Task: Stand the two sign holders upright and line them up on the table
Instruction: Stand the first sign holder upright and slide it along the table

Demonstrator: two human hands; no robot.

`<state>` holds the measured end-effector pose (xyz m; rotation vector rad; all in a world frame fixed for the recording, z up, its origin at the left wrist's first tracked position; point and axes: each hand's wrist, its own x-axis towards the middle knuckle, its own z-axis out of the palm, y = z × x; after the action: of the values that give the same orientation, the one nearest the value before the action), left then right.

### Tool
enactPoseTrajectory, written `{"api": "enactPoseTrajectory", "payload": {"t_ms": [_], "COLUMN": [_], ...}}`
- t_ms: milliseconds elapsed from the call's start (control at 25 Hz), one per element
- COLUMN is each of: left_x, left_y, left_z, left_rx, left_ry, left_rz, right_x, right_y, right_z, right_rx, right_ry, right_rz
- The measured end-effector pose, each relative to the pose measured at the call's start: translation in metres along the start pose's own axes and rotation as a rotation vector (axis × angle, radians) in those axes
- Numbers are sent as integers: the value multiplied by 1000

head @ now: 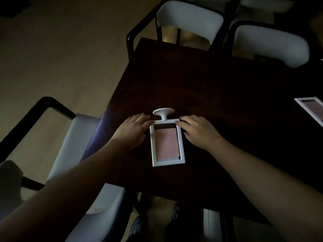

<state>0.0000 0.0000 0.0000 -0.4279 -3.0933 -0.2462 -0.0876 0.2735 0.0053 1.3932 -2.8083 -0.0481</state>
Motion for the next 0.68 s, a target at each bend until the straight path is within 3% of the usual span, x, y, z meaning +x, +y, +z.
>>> {"api": "enactPoseTrajectory", "payload": {"t_ms": [440,680], "left_x": [1,4], "left_y": [13,1], "left_z": [22,26], "left_rx": [-38,-144], "left_ry": [12,76], "left_rz": [-117,-66], "right_x": [-7,-9], "right_y": [-12,-4], "right_z": [21,20], "right_rx": [117,231], "right_ry": [-7,83], "right_rz": [51,61]}}
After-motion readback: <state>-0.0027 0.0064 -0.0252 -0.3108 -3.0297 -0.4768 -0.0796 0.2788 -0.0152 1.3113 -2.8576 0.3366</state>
